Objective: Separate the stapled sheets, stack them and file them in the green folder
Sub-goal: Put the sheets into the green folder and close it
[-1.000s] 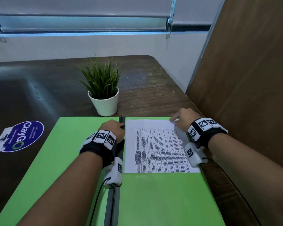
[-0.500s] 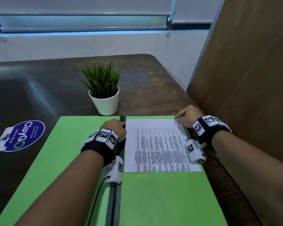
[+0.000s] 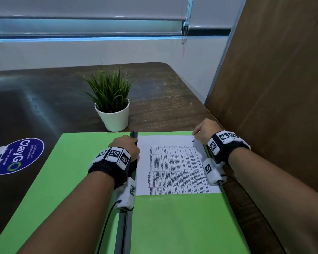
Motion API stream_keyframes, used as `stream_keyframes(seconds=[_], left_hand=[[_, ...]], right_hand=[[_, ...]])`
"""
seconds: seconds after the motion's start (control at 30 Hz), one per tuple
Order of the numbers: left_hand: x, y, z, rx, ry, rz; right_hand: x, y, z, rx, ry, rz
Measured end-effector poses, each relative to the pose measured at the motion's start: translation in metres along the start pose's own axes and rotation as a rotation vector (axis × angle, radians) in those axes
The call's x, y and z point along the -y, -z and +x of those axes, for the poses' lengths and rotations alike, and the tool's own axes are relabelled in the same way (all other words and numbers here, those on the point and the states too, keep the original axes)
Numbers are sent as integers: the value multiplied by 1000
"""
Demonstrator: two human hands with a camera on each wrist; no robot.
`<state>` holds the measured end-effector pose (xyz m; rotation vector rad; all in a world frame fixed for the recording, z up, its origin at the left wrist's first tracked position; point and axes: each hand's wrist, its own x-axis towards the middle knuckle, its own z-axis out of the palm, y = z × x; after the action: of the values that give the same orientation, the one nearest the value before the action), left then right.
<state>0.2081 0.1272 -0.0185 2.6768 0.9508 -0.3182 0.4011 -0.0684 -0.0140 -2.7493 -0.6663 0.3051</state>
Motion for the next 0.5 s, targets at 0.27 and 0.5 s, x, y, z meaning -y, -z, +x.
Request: stream_keyframes(seconds=[0.27, 0.5], left_hand=[[8, 0, -17, -65, 84, -195], [36, -5, -66, -78, 260, -347]], right_hand=[[6, 11, -21, 48, 14, -47], [7, 27, -83, 149, -14, -82]])
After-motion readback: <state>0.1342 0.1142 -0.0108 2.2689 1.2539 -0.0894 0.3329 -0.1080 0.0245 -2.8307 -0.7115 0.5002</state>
